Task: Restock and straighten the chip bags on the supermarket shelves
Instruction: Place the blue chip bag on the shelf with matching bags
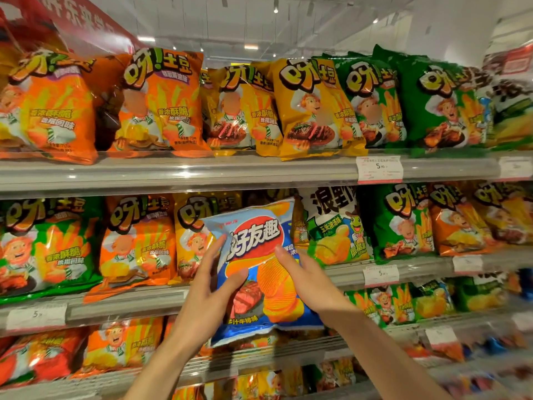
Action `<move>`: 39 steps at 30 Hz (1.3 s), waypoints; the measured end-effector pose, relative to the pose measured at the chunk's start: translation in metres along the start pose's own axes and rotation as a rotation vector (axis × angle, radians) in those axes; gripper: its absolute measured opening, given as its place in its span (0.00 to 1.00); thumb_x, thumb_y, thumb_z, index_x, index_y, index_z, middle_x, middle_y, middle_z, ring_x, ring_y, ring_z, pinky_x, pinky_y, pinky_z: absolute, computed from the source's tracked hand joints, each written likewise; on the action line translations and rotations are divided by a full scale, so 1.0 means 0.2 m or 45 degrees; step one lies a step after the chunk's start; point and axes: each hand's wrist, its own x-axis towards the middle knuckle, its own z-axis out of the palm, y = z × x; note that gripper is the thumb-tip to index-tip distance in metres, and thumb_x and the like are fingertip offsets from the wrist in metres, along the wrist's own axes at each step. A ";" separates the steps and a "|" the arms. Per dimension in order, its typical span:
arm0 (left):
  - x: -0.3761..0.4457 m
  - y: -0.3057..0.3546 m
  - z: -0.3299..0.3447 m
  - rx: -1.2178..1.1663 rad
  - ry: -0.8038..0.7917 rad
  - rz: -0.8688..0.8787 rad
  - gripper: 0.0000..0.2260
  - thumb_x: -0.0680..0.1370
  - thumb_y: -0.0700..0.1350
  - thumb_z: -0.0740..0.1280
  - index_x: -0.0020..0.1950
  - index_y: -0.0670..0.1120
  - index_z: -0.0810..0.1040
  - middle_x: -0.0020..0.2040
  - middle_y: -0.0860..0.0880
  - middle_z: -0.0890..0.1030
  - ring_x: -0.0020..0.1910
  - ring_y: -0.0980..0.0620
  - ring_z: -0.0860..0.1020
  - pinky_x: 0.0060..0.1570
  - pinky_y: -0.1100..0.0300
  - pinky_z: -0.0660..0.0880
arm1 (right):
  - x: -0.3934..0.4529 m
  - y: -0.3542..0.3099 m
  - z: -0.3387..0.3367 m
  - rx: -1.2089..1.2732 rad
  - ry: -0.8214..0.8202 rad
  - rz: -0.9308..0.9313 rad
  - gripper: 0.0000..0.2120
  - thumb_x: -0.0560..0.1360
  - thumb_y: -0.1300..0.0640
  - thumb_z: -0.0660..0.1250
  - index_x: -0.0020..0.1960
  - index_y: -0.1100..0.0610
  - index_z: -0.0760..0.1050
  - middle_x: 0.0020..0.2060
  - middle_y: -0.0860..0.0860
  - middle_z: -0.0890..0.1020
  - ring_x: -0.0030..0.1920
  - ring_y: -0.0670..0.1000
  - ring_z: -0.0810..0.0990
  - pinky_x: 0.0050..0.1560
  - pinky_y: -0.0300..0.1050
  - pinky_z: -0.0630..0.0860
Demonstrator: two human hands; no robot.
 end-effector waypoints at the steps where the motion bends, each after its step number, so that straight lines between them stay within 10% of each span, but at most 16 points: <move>1: -0.01 0.00 0.02 -0.004 -0.004 0.010 0.28 0.73 0.52 0.71 0.70 0.70 0.67 0.58 0.77 0.76 0.58 0.73 0.76 0.48 0.71 0.78 | -0.02 0.01 -0.02 -0.012 0.018 0.013 0.43 0.71 0.28 0.61 0.80 0.48 0.58 0.55 0.19 0.66 0.55 0.20 0.66 0.53 0.19 0.60; 5: -0.02 0.00 0.13 -0.076 -0.039 -0.001 0.28 0.75 0.49 0.71 0.72 0.66 0.67 0.57 0.77 0.77 0.58 0.72 0.77 0.45 0.72 0.78 | -0.07 0.05 -0.11 -0.022 0.105 0.094 0.51 0.67 0.25 0.60 0.82 0.49 0.53 0.78 0.42 0.61 0.75 0.42 0.58 0.66 0.40 0.55; 13: 0.00 0.01 0.54 -0.149 -0.180 -0.043 0.28 0.75 0.49 0.71 0.72 0.65 0.67 0.57 0.72 0.80 0.56 0.63 0.82 0.44 0.63 0.82 | -0.24 0.13 -0.49 -0.011 0.235 0.094 0.42 0.66 0.23 0.60 0.75 0.41 0.66 0.67 0.30 0.72 0.75 0.45 0.64 0.65 0.30 0.59; 19: 0.01 0.02 1.03 -0.130 -0.240 -0.047 0.26 0.74 0.52 0.73 0.66 0.74 0.70 0.58 0.71 0.80 0.58 0.60 0.82 0.49 0.54 0.84 | -0.38 0.23 -0.97 0.030 0.310 0.110 0.46 0.67 0.24 0.61 0.79 0.45 0.62 0.71 0.37 0.68 0.75 0.47 0.64 0.68 0.43 0.61; 25: -0.01 0.01 1.68 -0.092 -0.279 -0.010 0.28 0.74 0.56 0.72 0.70 0.74 0.66 0.59 0.77 0.75 0.58 0.72 0.77 0.48 0.68 0.80 | -0.54 0.33 -1.59 0.003 0.352 0.129 0.47 0.63 0.22 0.62 0.76 0.46 0.67 0.70 0.42 0.73 0.70 0.44 0.71 0.65 0.40 0.68; 30: 0.01 0.01 2.20 -0.136 -0.324 -0.073 0.28 0.72 0.58 0.72 0.69 0.74 0.67 0.60 0.74 0.77 0.59 0.66 0.80 0.54 0.57 0.82 | -0.65 0.44 -2.09 0.004 0.412 0.213 0.37 0.55 0.16 0.64 0.50 0.42 0.80 0.44 0.53 0.83 0.40 0.48 0.82 0.43 0.55 0.79; 33: 0.04 0.00 2.47 -0.160 -0.382 -0.106 0.28 0.73 0.58 0.72 0.69 0.75 0.67 0.61 0.69 0.79 0.60 0.61 0.81 0.54 0.53 0.83 | -0.69 0.51 -2.36 -0.027 0.485 0.268 0.34 0.55 0.15 0.62 0.46 0.40 0.69 0.27 0.41 0.75 0.28 0.41 0.75 0.32 0.39 0.74; 39: 0.17 -0.06 2.90 -0.118 -0.450 -0.101 0.29 0.74 0.60 0.75 0.71 0.74 0.67 0.68 0.67 0.75 0.66 0.57 0.78 0.62 0.45 0.78 | -0.70 0.63 -2.76 0.063 0.524 0.348 0.57 0.54 0.15 0.64 0.77 0.44 0.65 0.70 0.48 0.76 0.68 0.53 0.76 0.70 0.60 0.71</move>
